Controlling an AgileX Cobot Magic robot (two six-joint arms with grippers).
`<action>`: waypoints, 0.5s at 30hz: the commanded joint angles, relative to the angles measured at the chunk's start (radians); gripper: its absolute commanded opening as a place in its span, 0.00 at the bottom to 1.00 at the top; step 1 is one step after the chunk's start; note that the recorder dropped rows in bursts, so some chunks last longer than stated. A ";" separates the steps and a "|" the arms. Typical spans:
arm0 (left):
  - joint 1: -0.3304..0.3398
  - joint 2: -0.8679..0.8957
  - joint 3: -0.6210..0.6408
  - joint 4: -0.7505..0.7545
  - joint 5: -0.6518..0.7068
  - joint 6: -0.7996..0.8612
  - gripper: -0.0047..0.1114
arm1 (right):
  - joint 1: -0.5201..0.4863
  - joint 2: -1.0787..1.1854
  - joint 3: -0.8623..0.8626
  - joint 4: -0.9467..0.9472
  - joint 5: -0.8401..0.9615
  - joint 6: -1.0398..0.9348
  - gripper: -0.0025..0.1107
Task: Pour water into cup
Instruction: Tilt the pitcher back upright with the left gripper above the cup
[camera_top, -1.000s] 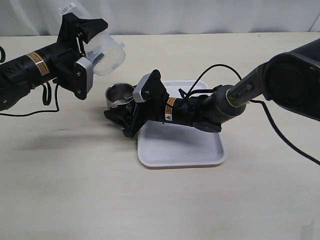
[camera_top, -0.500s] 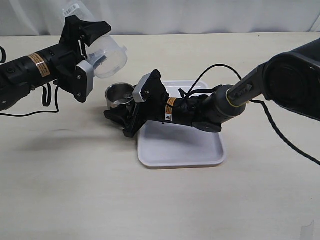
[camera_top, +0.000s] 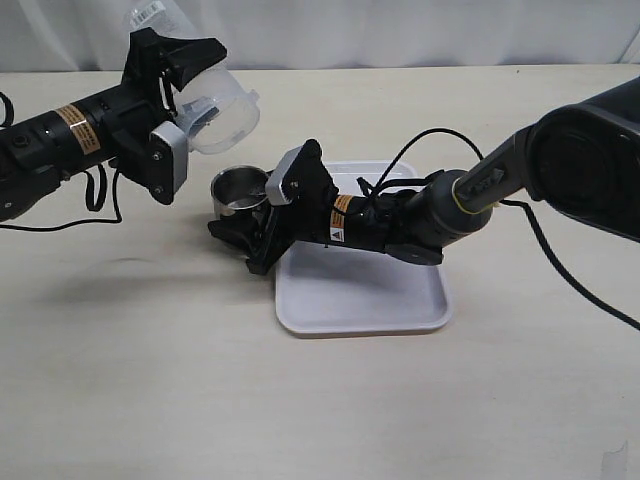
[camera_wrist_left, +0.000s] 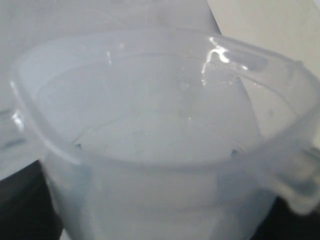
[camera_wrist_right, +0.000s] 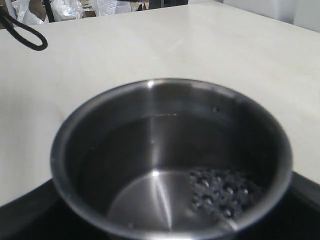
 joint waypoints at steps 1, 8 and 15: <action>-0.001 -0.008 -0.007 -0.003 -0.038 0.000 0.04 | 0.000 -0.003 0.006 -0.007 0.035 -0.002 0.06; -0.001 -0.008 -0.007 0.005 -0.038 0.027 0.04 | 0.000 -0.003 0.006 -0.007 0.035 -0.002 0.06; -0.001 -0.008 -0.007 0.042 -0.038 0.027 0.04 | 0.000 -0.003 0.006 -0.007 0.035 -0.002 0.06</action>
